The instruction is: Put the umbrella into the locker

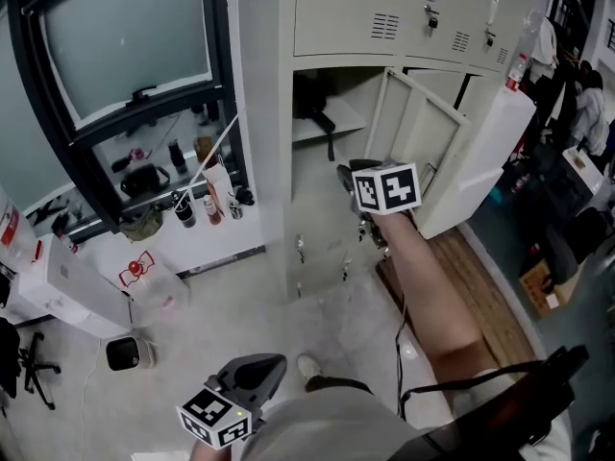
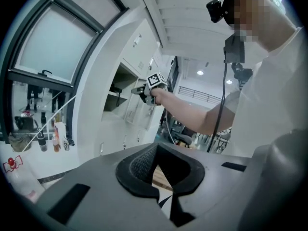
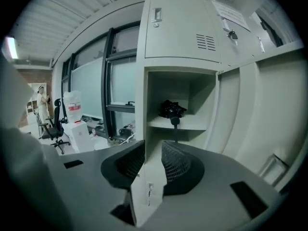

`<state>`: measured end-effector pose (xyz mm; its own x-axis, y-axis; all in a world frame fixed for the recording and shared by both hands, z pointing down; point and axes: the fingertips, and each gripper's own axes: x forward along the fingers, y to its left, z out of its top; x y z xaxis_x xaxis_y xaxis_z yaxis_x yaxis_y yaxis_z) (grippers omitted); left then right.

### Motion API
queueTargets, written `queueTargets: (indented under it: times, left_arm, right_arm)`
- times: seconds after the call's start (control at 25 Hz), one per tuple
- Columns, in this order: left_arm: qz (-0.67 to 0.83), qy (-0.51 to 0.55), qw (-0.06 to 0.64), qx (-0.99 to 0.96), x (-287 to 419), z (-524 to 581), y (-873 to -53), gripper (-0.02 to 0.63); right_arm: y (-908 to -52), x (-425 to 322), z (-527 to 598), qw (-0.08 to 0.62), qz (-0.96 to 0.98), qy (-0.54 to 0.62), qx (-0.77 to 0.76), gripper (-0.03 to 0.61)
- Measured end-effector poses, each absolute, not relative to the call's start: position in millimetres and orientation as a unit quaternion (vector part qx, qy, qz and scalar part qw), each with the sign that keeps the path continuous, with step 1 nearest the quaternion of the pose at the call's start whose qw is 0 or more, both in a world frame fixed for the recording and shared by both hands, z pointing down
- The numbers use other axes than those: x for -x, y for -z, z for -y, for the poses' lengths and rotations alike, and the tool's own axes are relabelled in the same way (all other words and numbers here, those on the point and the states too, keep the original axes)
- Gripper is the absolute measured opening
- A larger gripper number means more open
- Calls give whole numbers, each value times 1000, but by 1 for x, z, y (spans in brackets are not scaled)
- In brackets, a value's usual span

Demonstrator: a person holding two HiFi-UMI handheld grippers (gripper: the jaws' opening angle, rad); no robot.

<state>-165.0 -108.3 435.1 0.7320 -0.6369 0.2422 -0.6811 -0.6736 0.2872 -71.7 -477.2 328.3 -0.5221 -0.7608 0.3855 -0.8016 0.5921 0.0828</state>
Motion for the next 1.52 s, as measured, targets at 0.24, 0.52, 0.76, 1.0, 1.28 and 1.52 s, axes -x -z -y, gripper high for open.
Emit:
queueTargets:
  times: [0.24,0.52,0.76,1.0,1.28,1.52]
  left_arm:
    - [348,-59,178,-918,153,74,-435,11]
    - [335,-67,171,-924,133,49,-440,11]
    - [336,-72,171,-924,130,35,-444,11]
    - [341,-75,174,-921,130,27,-451,11]
    - [341,-81,176,-920,123,22,-460,11]
    - [335,-87,174,-922,118,23,-461,11]
  right_arm:
    - [-350,61,399,175,885,-75,-425,49]
    - [-376,50,313,171,899,-89,-394,35]
    - [-411,53,239,167,913,-118,-354,34]
    - [-450,50,179,164,919,-152,-325,32]
    - [-462,43,134,158,927,-146,-307,29]
    - [-464,35,112,168,928,-125,-307,29]
